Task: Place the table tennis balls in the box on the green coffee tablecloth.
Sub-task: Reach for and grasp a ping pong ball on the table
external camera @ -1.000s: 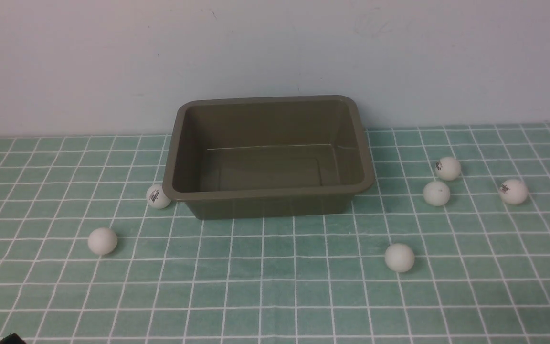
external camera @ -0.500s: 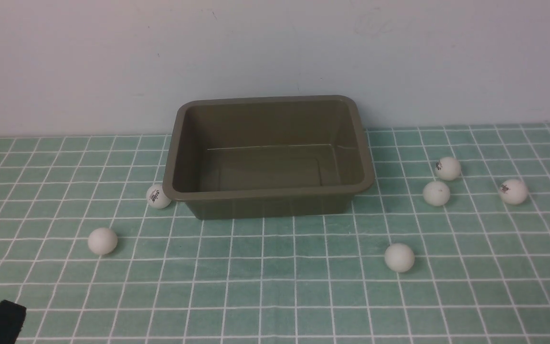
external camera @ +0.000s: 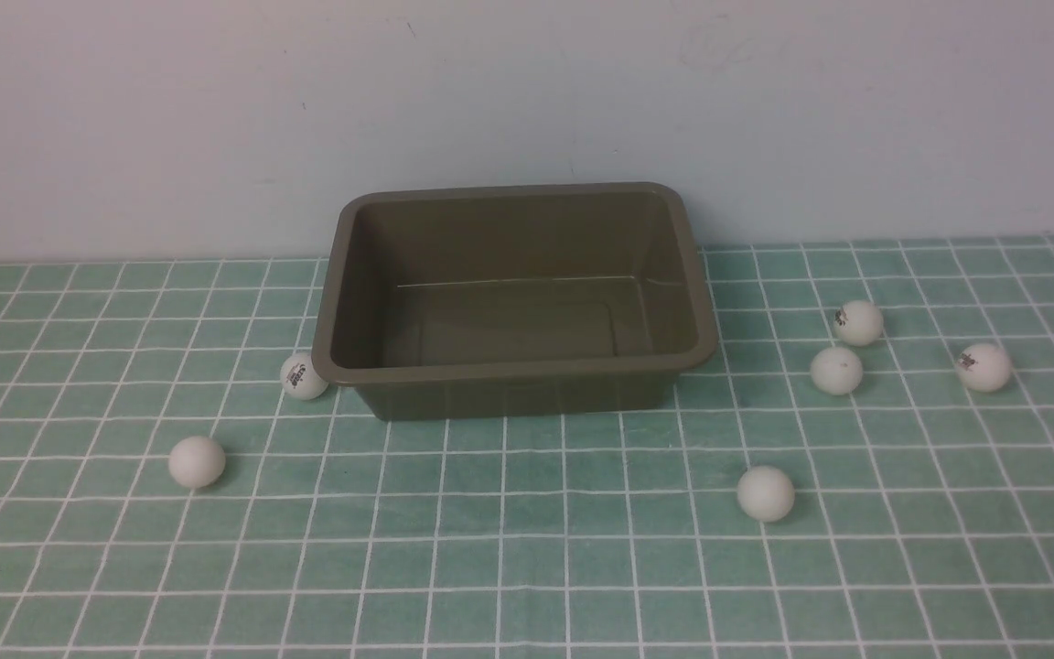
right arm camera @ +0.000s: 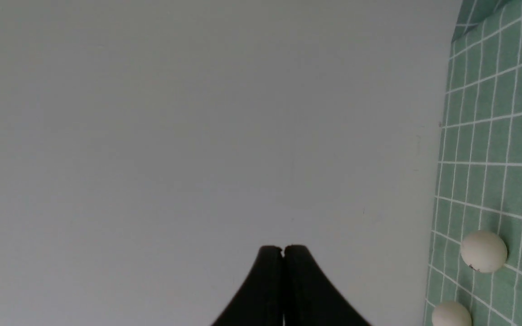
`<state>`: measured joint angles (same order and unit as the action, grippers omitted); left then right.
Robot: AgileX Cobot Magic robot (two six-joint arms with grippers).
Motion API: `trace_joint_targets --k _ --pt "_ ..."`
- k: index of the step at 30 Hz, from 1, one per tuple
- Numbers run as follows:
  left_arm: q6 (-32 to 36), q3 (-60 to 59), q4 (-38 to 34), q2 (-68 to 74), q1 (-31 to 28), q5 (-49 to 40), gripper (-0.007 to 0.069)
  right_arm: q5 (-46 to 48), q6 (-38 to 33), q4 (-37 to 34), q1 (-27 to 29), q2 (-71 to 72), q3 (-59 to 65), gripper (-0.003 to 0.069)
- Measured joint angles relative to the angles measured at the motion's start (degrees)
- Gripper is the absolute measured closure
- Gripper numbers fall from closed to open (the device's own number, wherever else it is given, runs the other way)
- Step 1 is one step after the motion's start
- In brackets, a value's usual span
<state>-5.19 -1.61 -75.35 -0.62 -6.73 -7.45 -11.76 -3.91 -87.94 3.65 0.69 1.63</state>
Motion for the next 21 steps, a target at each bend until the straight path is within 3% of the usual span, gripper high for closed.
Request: trace_joint_targets --k 21 --pt "0.1 0.0 -3.8 0.0 0.0 4.3 0.0629 3.0 -8.2 -2.1 0.0 0.0 0.0 0.0675"
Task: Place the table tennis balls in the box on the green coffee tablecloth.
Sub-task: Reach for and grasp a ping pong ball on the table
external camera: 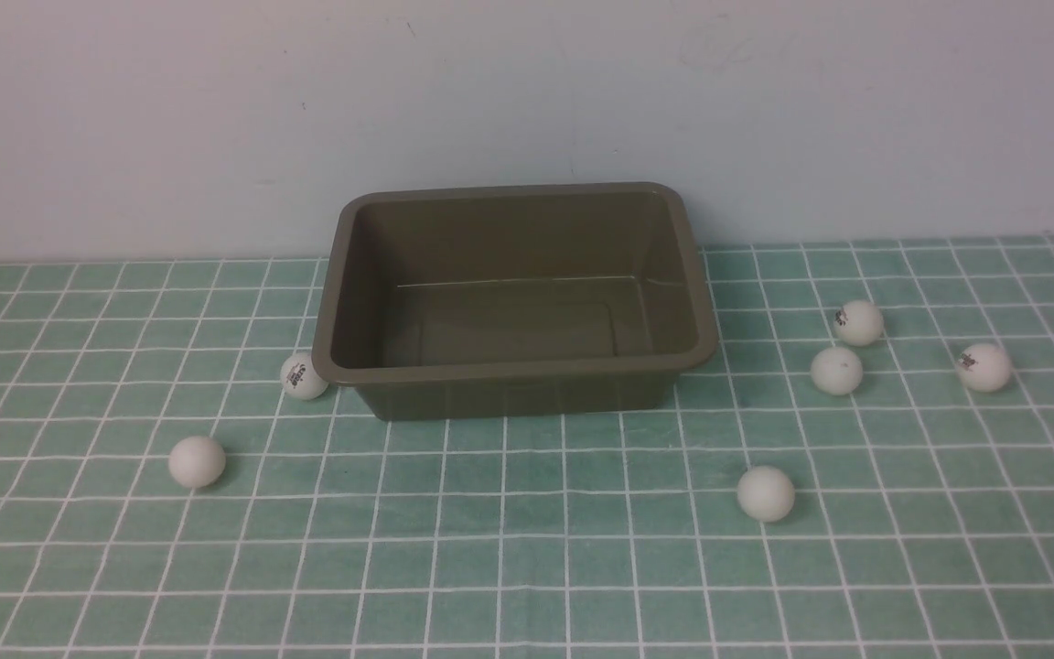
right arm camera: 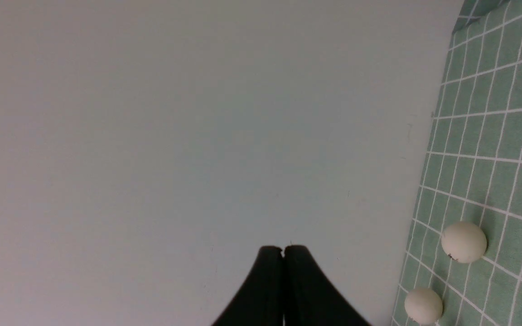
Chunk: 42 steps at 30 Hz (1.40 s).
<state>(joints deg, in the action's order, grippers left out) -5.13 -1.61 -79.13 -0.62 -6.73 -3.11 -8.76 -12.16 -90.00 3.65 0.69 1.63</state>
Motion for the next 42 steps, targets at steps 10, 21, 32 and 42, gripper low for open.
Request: trace_joint_targets --k 10,21,32,42 --pt "24.7 11.2 0.0 0.0 0.0 5.4 0.0629 2.4 -18.9 7.7 0.0 0.0 -9.7 0.0675" --pt "59.3 21.3 0.8 12.4 0.0 -15.4 0.0629 31.8 -49.3 20.8 0.0 -17.7 -30.9 0.0675" --pt "56.0 26.6 24.6 38.8 0.0 -24.6 0.0629 45.0 -38.9 37.8 0.0 -47.0 -39.6 0.0672" --pt "40.3 37.1 44.2 56.8 0.0 -31.2 0.0629 50.4 -18.0 58.2 0.0 -61.9 -48.0 0.0672"
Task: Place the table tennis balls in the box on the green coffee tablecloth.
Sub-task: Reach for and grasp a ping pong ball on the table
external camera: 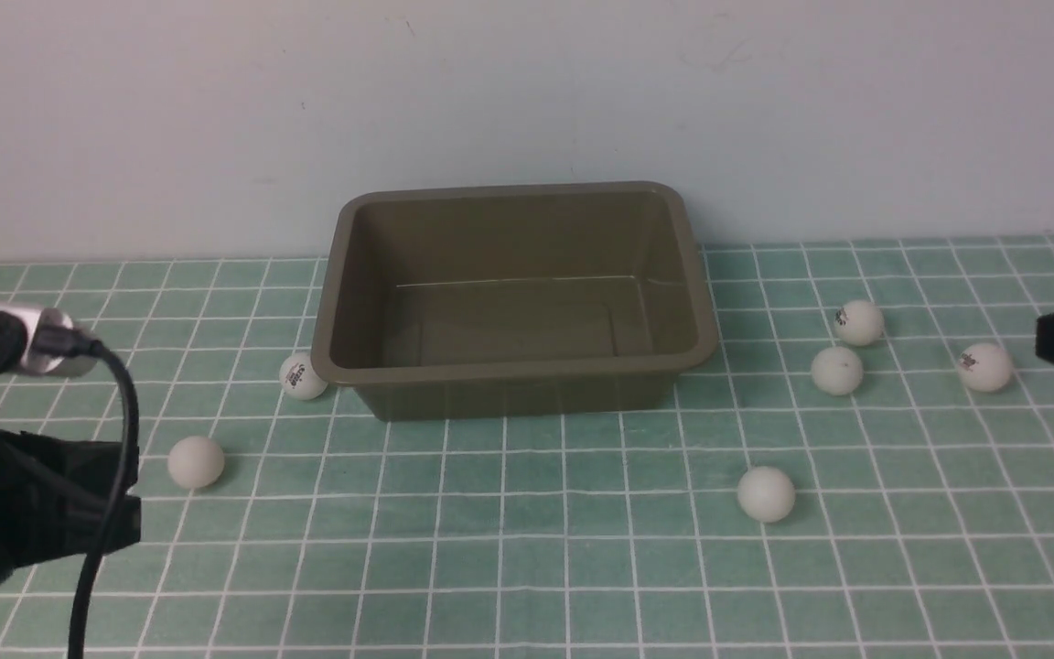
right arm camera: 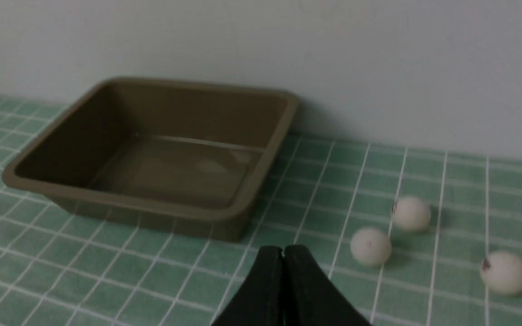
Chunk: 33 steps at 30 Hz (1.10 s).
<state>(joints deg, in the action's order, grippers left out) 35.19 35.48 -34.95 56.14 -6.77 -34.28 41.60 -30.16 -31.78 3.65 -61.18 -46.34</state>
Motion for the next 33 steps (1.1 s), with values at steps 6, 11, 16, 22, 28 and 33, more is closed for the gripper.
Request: trace_joint_targets --k 6,11,16,22,28,33 --pt "-13.8 6.8 12.8 7.2 0.0 -3.0 0.0629 2.5 10.0 11.4 0.0 -5.7 -4.8 0.067" --pt "-22.7 11.3 23.1 10.8 0.0 -5.2 0.0629 3.7 17.1 19.9 0.0 -9.7 -7.8 0.067" --pt "-35.2 15.5 36.7 15.1 0.0 -6.9 0.0629 3.7 23.7 27.0 -0.1 -15.5 -9.4 0.067" --pt "-40.4 16.6 42.4 18.0 0.0 -7.6 0.0629 4.1 24.7 28.2 -1.0 -22.9 -12.9 0.067" --pt "-40.5 16.7 42.1 19.0 0.0 -7.6 0.0629 4.2 24.4 28.8 -1.0 -30.0 -22.0 0.0665" --pt "-40.5 16.7 41.5 19.2 0.0 -7.6 0.0629 8.0 22.5 28.8 -1.0 -37.8 -32.4 0.0593"
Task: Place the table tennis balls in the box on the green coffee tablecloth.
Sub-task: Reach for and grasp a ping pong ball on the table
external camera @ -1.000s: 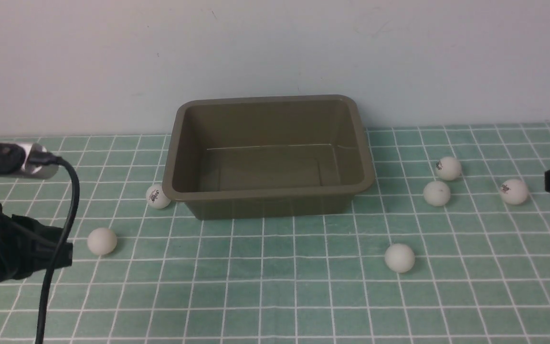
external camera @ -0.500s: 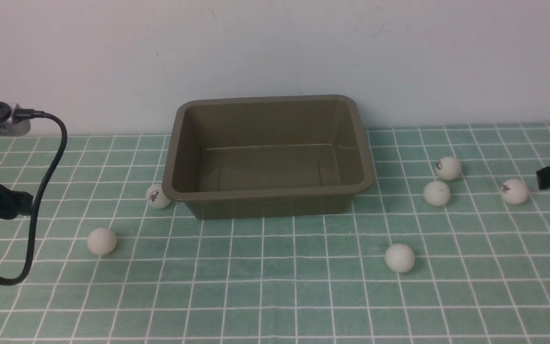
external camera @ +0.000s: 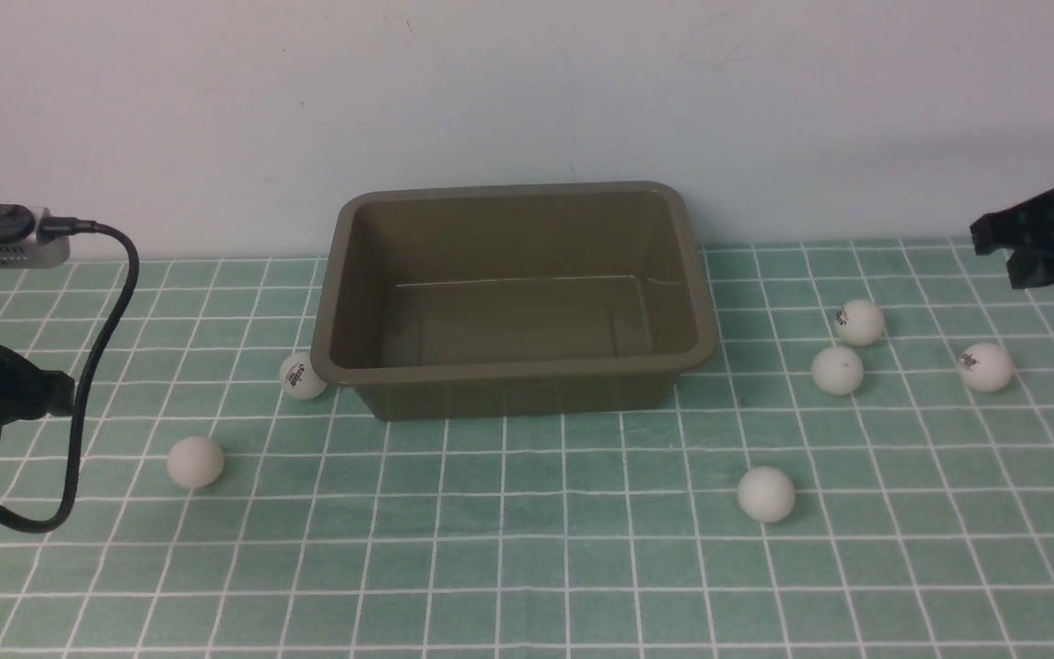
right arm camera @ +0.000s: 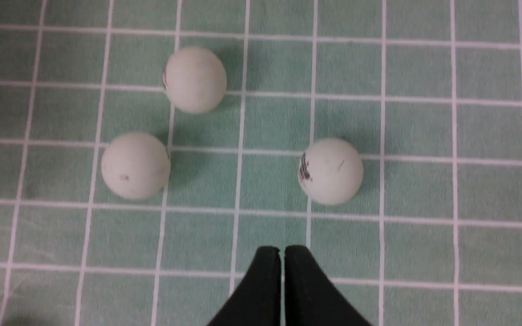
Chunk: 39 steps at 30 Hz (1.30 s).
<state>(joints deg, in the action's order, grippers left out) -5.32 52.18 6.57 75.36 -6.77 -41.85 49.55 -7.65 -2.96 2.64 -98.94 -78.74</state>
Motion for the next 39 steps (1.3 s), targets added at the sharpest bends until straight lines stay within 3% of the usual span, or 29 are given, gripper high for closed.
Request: trace_joint_targets --k 3,10,13,39 --pt "0.0 0.0 -0.7 0.0 0.0 0.0 0.0629 4.3 -0.7 0.0 0.0 -5.5 -6.1 0.0495" --pt "0.0 0.0 -0.8 0.0 0.0 0.0 0.0628 10.0 1.8 3.0 0.0 -16.3 -16.2 0.016" --pt "0.0 0.0 -0.8 0.0 0.0 0.0 0.0628 11.1 3.3 5.1 0.0 -19.0 -18.5 0.0097" --pt "0.1 0.0 -1.0 1.5 0.0 0.0 0.0628 11.6 3.4 1.5 2.3 -27.6 -19.2 0.0096"
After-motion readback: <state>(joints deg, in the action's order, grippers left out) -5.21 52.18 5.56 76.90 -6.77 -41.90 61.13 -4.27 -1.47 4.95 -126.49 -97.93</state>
